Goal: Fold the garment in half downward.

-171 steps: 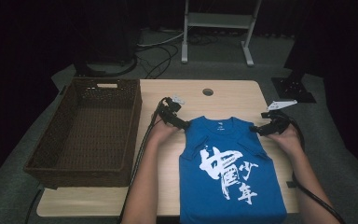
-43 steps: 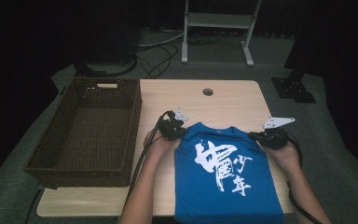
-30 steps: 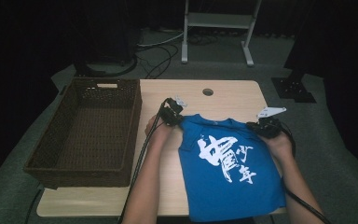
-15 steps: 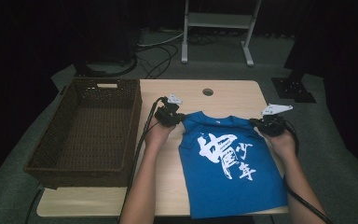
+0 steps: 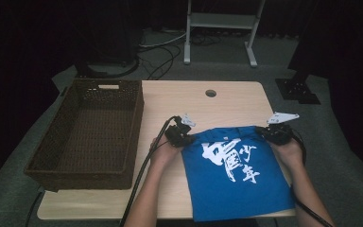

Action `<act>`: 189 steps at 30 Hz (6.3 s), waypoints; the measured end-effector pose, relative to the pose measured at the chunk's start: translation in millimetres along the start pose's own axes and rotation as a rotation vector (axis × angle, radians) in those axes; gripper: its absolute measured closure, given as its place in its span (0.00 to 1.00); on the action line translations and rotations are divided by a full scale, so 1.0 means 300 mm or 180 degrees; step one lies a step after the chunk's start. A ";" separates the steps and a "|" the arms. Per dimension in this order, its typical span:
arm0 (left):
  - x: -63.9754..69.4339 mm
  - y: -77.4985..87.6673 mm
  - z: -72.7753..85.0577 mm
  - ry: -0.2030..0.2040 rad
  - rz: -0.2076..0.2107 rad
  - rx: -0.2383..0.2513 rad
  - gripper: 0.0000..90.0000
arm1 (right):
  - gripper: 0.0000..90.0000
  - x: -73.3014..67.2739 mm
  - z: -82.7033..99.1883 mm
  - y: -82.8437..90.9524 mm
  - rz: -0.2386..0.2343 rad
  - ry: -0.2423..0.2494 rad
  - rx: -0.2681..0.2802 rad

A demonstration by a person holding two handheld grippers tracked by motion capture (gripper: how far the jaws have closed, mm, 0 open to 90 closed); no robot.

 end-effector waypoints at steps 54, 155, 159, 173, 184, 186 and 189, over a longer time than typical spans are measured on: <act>0.003 0.056 0.073 0.0094 -0.0351 -0.0039 0.98 | 0.97 -0.114 0.096 0.068 -0.0041 -0.0047 -0.0198; 0.163 0.181 0.157 0.0300 -0.0412 0.0134 0.60 | 0.63 -0.211 0.172 0.192 -0.0264 -0.0146 -0.0092; 0.159 0.187 0.154 0.0337 -0.0431 0.0169 0.45 | 0.54 -0.218 0.179 0.191 -0.0384 -0.0201 -0.0126; 0.147 0.192 0.127 0.0298 -0.0537 0.0381 0.00 | 0.00 -0.236 0.148 0.205 -0.0565 -0.0354 0.0057; 0.064 0.191 0.067 0.0339 -0.0642 0.0445 0.00 | 0.00 -0.172 0.083 0.177 -0.0440 -0.0506 0.0115; 0.047 0.178 0.060 0.0351 -0.0647 0.0422 0.00 | 0.00 -0.161 0.077 0.158 -0.0415 -0.0524 0.0081; 0.017 0.155 0.061 0.0385 -0.0658 0.0389 0.00 | 0.00 -0.152 0.071 0.140 -0.0386 -0.0522 0.0051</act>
Point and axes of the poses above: each handheld gripper's, and its own axes: y roughly backward along the jaws, z roughly out of its underside, x roughly to its right, the point moved 9 cm from there along -y, roughly forward along the jaws, and after that the axes turned 14 degrees about -y, right-handed, at the moved point
